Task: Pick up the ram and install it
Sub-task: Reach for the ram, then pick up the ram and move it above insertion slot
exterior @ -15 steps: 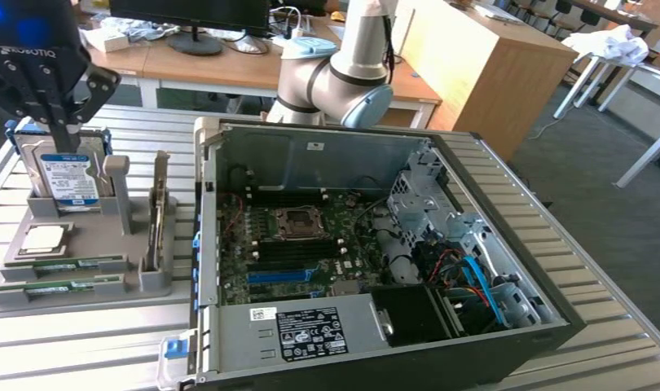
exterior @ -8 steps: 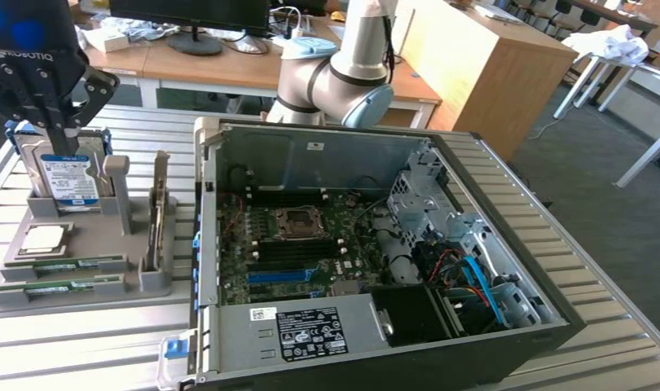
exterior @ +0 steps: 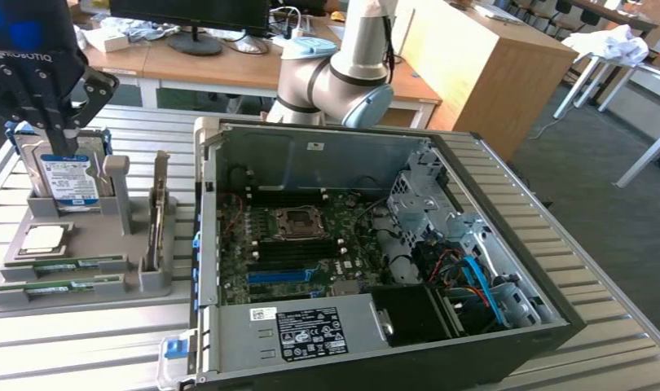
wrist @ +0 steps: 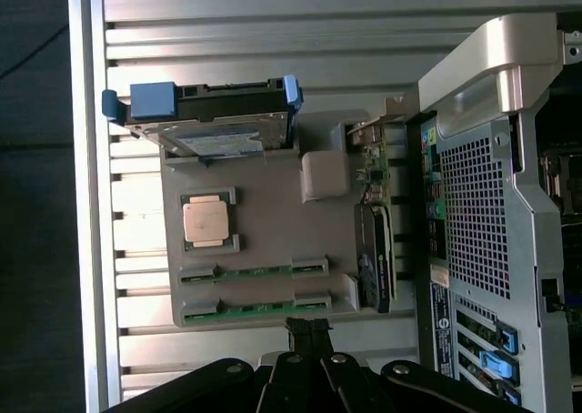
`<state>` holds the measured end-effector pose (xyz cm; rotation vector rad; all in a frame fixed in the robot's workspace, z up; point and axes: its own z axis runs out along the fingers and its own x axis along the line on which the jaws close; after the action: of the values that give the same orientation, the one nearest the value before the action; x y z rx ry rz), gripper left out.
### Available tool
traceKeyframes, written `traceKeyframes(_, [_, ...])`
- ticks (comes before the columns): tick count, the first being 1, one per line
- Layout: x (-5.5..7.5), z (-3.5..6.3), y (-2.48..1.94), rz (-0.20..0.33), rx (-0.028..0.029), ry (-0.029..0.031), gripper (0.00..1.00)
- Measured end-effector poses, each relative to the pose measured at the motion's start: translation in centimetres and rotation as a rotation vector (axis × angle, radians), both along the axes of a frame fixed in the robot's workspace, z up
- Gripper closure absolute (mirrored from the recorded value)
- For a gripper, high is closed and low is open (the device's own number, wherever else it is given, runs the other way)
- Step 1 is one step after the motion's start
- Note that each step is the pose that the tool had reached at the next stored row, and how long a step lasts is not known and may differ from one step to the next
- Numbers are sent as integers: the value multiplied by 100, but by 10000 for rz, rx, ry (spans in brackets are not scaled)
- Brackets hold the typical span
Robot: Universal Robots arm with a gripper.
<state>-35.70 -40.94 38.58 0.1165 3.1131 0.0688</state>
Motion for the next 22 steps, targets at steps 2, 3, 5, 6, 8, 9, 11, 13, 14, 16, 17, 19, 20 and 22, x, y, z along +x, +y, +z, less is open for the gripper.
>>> traceKeyframes(2, [-3, 0, -23, 0, 0, 0, 90])
traceKeyframes(3, [-5, 0, -35, 0, 0, 0, 90])
traceKeyframes(5, [-10, 0, -60, 0, 1, 0, 90])
traceKeyframes(6, [-12, 0, -72, -1, 0, 0, 90])
traceKeyframes(8, [-13, -1, -78, -1, 1, -1, 90])
traceKeyframes(9, [-13, -1, -78, -2, 1, -1, 90])
traceKeyframes(11, [-13, 0, -79, 0, 0, 0, 90])
traceKeyframes(13, [-13, 0, -79, 0, 1, -1, 90])
traceKeyframes(14, [-13, 0, -79, 0, 1, -1, 90])
traceKeyframes(16, [-13, 0, -78, -1, 0, -1, 90])
traceKeyframes(17, [-13, 0, -79, 0, 0, -1, 90])
traceKeyframes(19, [-13, 0, -79, 0, 0, 0, 90])
traceKeyframes(20, [-13, 0, -79, 2, 0, -1, 90])
traceKeyframes(22, [-14, 0, -78, 32, 1, -1, 90])
